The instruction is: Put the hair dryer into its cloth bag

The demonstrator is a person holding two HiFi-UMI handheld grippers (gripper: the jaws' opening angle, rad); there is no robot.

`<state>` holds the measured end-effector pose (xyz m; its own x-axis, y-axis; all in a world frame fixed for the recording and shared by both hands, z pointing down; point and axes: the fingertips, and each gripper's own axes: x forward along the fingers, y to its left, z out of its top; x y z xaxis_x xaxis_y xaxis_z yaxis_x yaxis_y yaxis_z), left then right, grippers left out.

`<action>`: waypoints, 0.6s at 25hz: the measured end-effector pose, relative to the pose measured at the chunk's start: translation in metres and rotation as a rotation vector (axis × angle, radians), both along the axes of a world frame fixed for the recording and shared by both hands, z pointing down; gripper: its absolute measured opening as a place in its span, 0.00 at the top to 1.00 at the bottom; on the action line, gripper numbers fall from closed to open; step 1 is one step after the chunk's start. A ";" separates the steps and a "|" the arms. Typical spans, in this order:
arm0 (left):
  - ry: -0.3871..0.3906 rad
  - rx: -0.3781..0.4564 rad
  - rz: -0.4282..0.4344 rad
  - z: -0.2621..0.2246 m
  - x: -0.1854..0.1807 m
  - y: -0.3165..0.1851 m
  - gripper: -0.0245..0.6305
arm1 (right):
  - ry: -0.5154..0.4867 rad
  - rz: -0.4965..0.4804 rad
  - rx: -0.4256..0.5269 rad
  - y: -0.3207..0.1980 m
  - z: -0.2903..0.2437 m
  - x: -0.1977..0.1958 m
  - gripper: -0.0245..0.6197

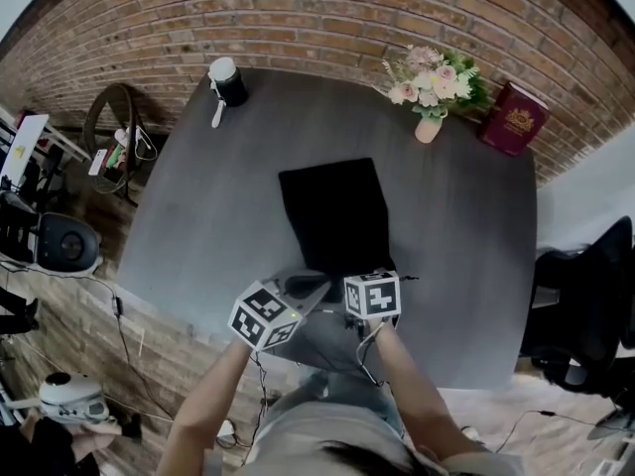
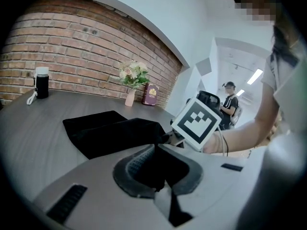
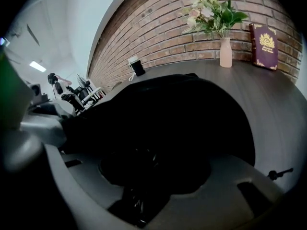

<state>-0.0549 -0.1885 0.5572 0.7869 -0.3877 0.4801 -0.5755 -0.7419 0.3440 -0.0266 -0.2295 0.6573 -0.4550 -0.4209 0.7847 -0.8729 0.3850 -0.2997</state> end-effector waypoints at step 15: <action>0.014 0.001 -0.049 0.002 -0.002 -0.001 0.93 | -0.112 0.028 0.003 0.023 -0.030 0.017 0.48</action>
<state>-0.0572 -0.1892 0.5587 0.7736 -0.4263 0.4689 -0.6062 -0.7136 0.3513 -0.0097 -0.2066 0.6275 -0.5278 -0.4373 0.7282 -0.8445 0.3618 -0.3949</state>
